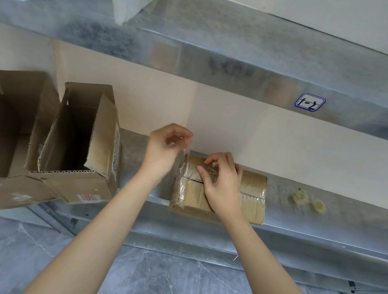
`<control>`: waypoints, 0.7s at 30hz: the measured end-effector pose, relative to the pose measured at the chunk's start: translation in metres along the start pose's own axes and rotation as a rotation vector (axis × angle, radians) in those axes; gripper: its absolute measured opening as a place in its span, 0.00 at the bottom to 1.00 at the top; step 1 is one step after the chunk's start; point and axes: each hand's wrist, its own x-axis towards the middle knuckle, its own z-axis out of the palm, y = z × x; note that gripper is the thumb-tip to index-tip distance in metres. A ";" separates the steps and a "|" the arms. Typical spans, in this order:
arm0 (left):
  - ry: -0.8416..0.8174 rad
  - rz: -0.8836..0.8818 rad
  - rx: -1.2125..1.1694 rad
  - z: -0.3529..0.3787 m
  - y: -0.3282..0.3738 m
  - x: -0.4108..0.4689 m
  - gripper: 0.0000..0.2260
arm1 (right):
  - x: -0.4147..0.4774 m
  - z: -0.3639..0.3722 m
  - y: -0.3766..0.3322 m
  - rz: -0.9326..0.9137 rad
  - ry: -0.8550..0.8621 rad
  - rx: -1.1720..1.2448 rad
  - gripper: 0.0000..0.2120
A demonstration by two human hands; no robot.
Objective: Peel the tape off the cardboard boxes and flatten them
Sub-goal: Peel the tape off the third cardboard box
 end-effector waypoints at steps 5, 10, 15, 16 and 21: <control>0.049 0.081 0.051 -0.015 0.016 -0.001 0.08 | 0.017 0.001 0.003 0.059 -0.061 0.028 0.08; -0.004 0.069 0.372 -0.023 -0.004 -0.008 0.06 | 0.028 0.004 0.010 0.081 -0.107 0.016 0.07; -0.151 0.020 0.476 -0.020 -0.019 -0.017 0.13 | 0.033 0.005 0.009 0.102 -0.149 0.003 0.07; -0.172 0.021 0.505 -0.018 -0.022 -0.019 0.14 | 0.034 0.005 0.009 0.104 -0.152 0.003 0.06; -0.052 0.107 0.541 -0.011 -0.027 -0.019 0.05 | 0.035 0.002 0.006 0.113 -0.186 -0.016 0.09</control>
